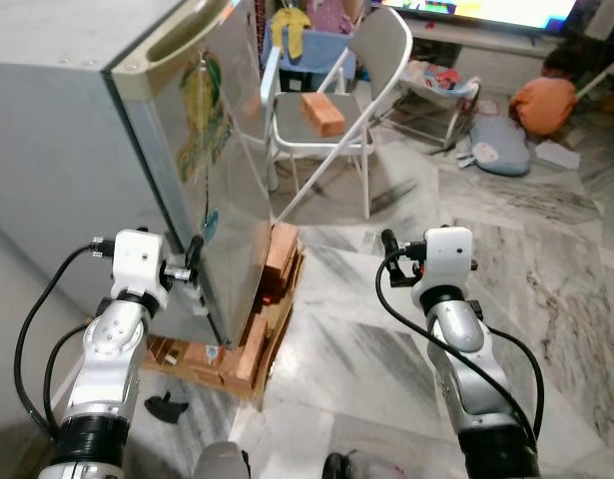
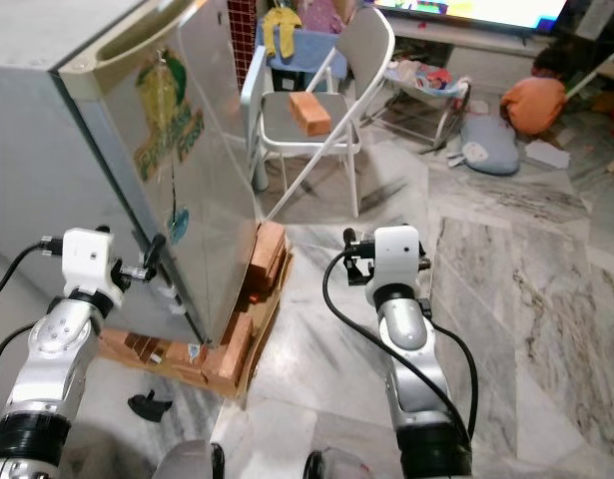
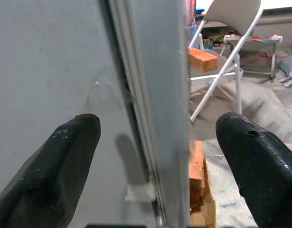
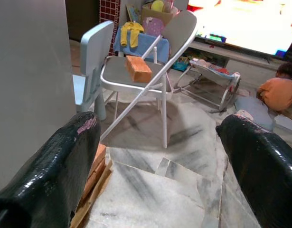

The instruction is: Restocking fridge

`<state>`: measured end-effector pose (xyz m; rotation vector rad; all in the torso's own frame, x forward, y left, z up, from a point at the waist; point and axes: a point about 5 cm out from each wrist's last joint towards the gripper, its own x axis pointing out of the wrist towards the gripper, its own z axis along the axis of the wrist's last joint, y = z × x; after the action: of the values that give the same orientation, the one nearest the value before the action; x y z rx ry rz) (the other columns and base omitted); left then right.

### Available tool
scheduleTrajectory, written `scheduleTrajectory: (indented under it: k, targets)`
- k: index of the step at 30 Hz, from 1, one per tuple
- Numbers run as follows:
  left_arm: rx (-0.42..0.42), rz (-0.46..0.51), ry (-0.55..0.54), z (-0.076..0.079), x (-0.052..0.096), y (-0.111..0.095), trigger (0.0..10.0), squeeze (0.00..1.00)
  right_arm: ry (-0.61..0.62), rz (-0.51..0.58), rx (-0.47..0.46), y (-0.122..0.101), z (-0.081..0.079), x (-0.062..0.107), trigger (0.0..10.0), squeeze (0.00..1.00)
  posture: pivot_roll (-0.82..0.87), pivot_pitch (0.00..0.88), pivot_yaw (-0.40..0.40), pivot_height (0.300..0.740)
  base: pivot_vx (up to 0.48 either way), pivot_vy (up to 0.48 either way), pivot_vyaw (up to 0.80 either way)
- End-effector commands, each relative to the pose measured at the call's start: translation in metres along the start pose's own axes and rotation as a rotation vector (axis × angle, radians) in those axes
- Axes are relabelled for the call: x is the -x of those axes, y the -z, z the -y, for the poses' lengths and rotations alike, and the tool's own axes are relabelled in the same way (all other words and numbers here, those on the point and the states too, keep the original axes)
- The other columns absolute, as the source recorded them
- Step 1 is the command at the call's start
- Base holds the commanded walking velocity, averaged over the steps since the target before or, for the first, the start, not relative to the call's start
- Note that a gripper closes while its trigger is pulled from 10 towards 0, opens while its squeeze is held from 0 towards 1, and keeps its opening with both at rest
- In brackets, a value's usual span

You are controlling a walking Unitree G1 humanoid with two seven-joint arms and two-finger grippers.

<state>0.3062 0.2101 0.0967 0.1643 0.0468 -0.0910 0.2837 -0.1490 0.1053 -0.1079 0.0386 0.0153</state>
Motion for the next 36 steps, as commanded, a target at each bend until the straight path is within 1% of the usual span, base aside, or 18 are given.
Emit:
scheduleTrajectory:
  k: [1, 2, 4, 7, 9, 14, 17, 21, 23, 29, 32, 34, 36]
  targets:
    - [0.013, -0.010, -0.001, 0.000, -0.005, 0.000, 10.0, 0.00, 0.000, 0.003, 0.007, -0.003, 0.003, 0.002, 10.0, 0.00, 0.09, 0.082, -0.034, 0.740, 0.000, 0.000, 0.00]
    - [0.013, -0.010, -0.001, 0.000, -0.005, 0.000, 10.0, 0.00, 0.000, 0.003, 0.007, -0.003, 0.003, 0.002, 10.0, 0.00, 0.09, 0.082, -0.034, 0.740, 0.000, 0.000, 0.00]
    - [0.024, -0.020, -0.004, 0.000, -0.014, -0.001, 10.0, 0.00, 0.007, -0.003, 0.014, -0.002, 0.006, 0.004, 10.0, 0.00, 0.07, 0.097, -0.028, 0.740, 0.000, 0.000, 0.00]
    - [0.031, -0.024, -0.003, 0.001, -0.018, -0.002, 10.0, 0.00, 0.013, -0.007, 0.016, -0.002, 0.008, 0.006, 10.0, 0.00, 0.06, 0.100, -0.023, 0.740, 0.000, 0.000, 0.00]
    - [0.029, -0.021, 0.013, 0.004, -0.023, -0.004, 10.0, 0.00, 0.022, -0.012, 0.020, -0.001, 0.010, 0.010, 10.0, 0.00, 0.05, 0.107, -0.017, 0.740, 0.000, 0.000, 0.00]
    - [0.041, -0.003, 0.052, 0.012, -0.029, -0.010, 10.0, 0.00, 0.028, -0.019, 0.021, 0.000, 0.011, 0.012, 10.0, 0.00, 0.05, 0.107, -0.016, 0.740, 0.000, 0.000, 0.00]
    - [0.026, 0.012, 0.099, 0.022, -0.035, -0.015, 10.0, 0.00, 0.029, -0.026, 0.020, 0.001, 0.012, 0.014, 10.0, 0.00, 0.05, 0.107, -0.017, 0.740, 0.000, 0.000, 0.00]
    - [-0.004, 0.038, 0.191, 0.039, -0.040, -0.021, 10.0, 0.00, 0.027, -0.031, 0.015, 0.001, 0.010, 0.012, 10.0, 0.00, 0.06, 0.107, -0.017, 0.740, 0.000, 0.000, 0.00]
    - [-0.020, 0.042, 0.208, 0.042, -0.041, -0.023, 10.0, 0.00, 0.025, -0.032, 0.013, 0.000, 0.009, 0.012, 10.0, 0.00, 0.06, 0.105, -0.016, 0.740, 0.000, 0.000, 0.00]
    - [-0.047, 0.047, 0.224, 0.045, -0.043, -0.023, 10.0, 0.00, 0.027, -0.040, 0.002, 0.002, 0.008, 0.012, 10.0, 0.00, 0.07, 0.109, -0.014, 0.740, 0.000, 0.000, 0.00]
    - [-0.077, 0.035, 0.213, 0.042, -0.044, -0.021, 10.0, 0.00, 0.033, -0.041, -0.020, 0.003, 0.007, 0.011, 10.0, 0.00, 0.07, 0.108, -0.015, 0.740, 0.000, 0.000, 0.00]
    - [-0.080, 0.038, 0.228, 0.042, -0.045, -0.022, 10.0, 0.00, 0.033, -0.040, -0.021, 0.002, 0.006, 0.011, 10.0, 0.00, 0.07, 0.104, -0.014, 0.740, 0.000, 0.000, 0.00]
    - [-0.068, 0.055, 0.273, 0.048, -0.047, -0.028, 10.0, 0.00, 0.036, -0.039, -0.025, 0.001, 0.007, 0.010, 10.0, 0.00, 0.07, 0.099, -0.012, 0.740, 0.000, 0.000, 0.00]
